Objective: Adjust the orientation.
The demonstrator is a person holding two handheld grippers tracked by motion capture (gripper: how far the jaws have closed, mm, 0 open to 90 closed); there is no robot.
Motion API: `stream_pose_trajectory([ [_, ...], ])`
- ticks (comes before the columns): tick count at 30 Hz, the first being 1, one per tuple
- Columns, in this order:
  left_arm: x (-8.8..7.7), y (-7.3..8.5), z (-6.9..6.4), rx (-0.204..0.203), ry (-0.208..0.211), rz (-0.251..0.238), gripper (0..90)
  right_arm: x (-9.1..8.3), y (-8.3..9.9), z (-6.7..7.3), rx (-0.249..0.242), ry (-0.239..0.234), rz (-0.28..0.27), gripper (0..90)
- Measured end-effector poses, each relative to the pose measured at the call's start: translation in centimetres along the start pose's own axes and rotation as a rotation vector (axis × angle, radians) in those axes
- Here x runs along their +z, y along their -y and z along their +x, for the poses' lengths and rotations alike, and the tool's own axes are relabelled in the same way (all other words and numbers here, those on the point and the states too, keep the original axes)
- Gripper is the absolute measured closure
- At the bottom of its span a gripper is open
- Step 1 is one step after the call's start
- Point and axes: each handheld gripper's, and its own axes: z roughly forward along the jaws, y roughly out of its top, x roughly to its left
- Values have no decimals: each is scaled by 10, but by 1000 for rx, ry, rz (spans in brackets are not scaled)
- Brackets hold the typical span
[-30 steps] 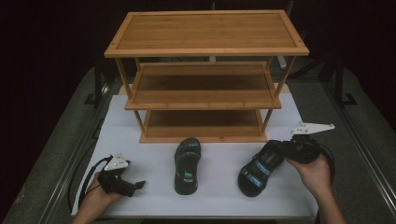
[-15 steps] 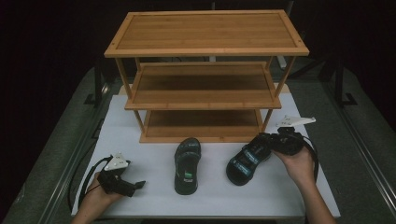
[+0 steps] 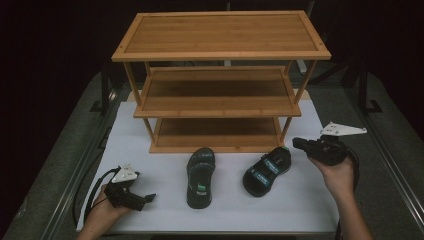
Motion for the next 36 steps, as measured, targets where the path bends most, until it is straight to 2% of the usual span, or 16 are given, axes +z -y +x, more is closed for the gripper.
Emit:
stream_pose_trajectory([
  [3,0,0,0,0,0,0,0,13,3,-7,-6,-7,57,896],
  [4,0,0,0,0,0,0,0,13,3,-7,-6,-7,57,896],
  [6,0,0,0,0,0,0,0,28,6,-11,4,-14,94,896],
  [11,0,0,0,-1,0,-1,0,51,10,-14,4,-29,127,897],
  [14,0,0,0,-1,0,-1,0,58,11,-14,-1,-41,132,897],
  [17,0,0,0,0,0,0,0,68,13,-12,-13,-48,162,897],
  [20,0,0,0,0,0,0,0,67,13,-13,-4,-52,162,898],
  [26,0,0,0,0,0,0,0,57,16,-13,-21,-43,181,898],
  [30,0,0,0,0,0,0,0,47,21,-11,-19,-39,186,898],
  [34,0,0,0,0,0,0,0,29,31,-8,-18,-53,196,898],
  [36,0,0,0,1,-1,0,0,26,33,-7,-18,-54,197,898],
])
